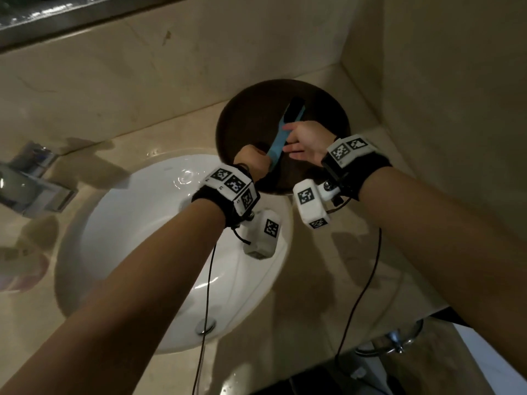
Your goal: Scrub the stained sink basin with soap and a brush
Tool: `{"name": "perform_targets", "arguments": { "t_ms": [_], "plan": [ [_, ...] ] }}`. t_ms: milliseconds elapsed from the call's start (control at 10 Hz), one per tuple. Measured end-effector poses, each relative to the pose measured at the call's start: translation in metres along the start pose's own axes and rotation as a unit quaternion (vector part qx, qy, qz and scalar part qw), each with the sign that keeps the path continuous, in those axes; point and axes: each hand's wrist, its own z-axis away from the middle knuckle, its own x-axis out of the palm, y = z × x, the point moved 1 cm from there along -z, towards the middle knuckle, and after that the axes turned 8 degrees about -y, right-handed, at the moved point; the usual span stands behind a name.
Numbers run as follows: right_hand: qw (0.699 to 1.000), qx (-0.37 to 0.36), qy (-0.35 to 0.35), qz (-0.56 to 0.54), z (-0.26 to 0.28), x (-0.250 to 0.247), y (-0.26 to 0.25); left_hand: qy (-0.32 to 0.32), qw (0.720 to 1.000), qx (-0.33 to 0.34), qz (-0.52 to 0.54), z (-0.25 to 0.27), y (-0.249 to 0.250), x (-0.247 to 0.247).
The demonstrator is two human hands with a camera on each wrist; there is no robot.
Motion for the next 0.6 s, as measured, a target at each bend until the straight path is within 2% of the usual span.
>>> {"name": "perform_targets", "arguments": {
  "t_ms": [200,300,600],
  "plan": [
    [1.0,-0.003,-0.003,0.025,-0.009,-0.008,0.005,0.019,0.997,-0.011,-0.079,-0.013,0.0,-0.001],
    [0.999,0.0,0.003,0.039,-0.013,-0.011,0.007,0.006,0.996,-0.016,-0.09,-0.018,0.0,0.002],
    [0.999,0.016,0.002,0.045,-0.01,-0.012,0.014,0.018,0.988,-0.008,-0.155,-0.015,-0.001,0.003]
  ]
}}
